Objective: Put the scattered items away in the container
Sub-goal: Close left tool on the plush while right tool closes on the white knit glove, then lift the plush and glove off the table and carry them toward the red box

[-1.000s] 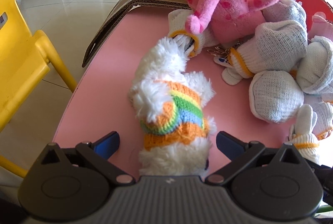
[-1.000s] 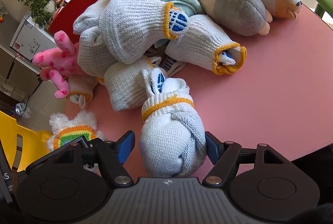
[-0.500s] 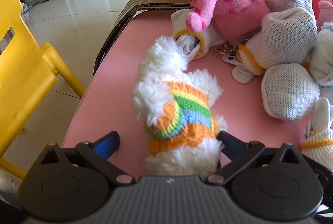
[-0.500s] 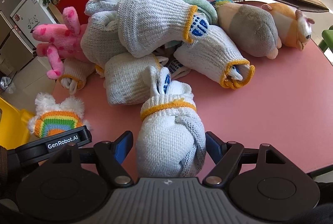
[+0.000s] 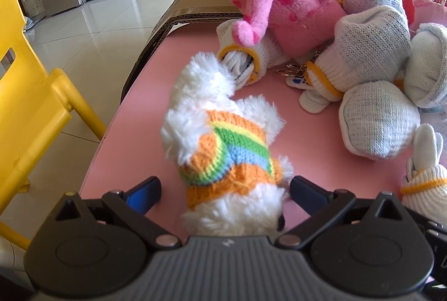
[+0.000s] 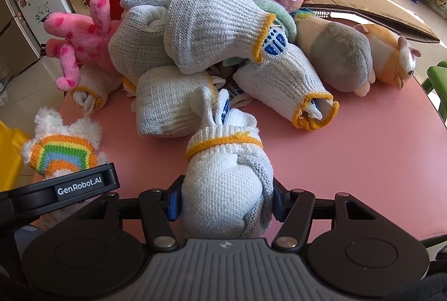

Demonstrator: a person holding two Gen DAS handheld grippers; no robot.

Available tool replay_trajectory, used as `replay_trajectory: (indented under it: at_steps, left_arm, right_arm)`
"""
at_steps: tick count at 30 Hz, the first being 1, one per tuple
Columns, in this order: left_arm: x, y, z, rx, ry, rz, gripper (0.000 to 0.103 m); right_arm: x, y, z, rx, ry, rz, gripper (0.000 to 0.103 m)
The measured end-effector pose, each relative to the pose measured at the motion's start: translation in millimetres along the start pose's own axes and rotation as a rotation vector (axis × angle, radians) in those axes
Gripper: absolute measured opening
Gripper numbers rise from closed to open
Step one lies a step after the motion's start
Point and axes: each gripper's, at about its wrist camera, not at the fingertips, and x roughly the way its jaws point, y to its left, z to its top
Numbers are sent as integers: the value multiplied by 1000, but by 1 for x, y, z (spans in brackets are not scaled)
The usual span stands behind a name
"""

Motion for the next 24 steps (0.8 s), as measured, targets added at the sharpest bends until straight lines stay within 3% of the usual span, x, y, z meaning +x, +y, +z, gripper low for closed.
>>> replay_trajectory:
  at_steps: [1, 3, 6, 10, 12, 16, 21, 24]
  left_arm:
    - [-1, -2, 0, 5, -6, -4, 99]
    - [-3, -5, 1, 25, -27, -18, 83]
    - [-4, -9, 2, 55, -49, -40, 69]
    - [-2, -9, 1, 56, -56, -46, 69]
    - [-2, -7, 1, 53, -45, -42, 83]
    - [2, -2, 1, 27, -53, -34, 88]
    - [2, -2, 5, 0, -85, -51, 72]
    - [1, 0, 6, -10, -98, -62, 68]
  right_arm:
    - [0, -1, 0, 3, 1, 1, 59]
    - [0, -3, 1, 9, 3, 3, 58]
    - [-1, 0, 1, 20, 7, 3, 58]
    - [-1, -1, 1, 28, 11, 10, 58]
    - [-2, -2, 1, 28, 12, 11, 58]
    - [-1, -2, 1, 27, 11, 10, 58]
    - [-1, -2, 1, 19, 12, 7, 58]
    - [-1, -2, 1, 18, 13, 8, 58]
